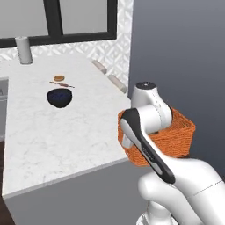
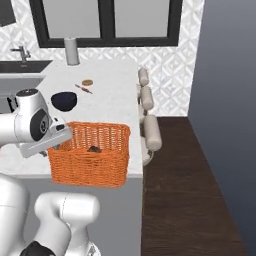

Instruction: Open the cabinet, pick up the bread from the cabinet and place it in the basket. Then move the basket to the dining counter.

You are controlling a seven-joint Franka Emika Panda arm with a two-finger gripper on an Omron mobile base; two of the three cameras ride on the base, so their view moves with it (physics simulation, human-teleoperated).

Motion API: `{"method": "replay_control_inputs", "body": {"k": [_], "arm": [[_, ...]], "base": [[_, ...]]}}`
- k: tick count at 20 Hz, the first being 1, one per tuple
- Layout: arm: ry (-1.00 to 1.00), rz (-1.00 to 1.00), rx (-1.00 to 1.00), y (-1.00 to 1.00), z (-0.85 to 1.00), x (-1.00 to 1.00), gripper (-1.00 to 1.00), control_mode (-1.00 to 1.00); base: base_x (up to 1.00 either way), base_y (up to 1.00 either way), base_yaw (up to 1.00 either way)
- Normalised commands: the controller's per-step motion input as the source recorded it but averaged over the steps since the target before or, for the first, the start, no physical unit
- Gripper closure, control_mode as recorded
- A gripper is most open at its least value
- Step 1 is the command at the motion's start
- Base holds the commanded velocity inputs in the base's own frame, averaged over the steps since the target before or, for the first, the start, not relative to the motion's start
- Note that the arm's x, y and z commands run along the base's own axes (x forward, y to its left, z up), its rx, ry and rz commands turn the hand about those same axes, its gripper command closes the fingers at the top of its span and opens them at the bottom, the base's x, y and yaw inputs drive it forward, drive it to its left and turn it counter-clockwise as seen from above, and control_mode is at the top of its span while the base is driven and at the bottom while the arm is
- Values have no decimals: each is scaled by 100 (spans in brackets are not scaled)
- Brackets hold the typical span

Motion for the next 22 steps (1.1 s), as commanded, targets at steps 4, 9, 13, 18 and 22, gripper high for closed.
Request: {"method": "replay_control_inputs", "body": {"k": [4,9,13,18,22], "arm": [[0,0,0,0,0,0,100,100],[0,0,0,0,0,0,100,100],[0,0,0,0,0,0,100,100],[0,0,0,0,0,0,100,100],[5,3,0,0,0,100,100,-100]], "base": [[90,-21,13],[57,-1,10],[38,0,3],[43,0,0],[0,0,0]]}}
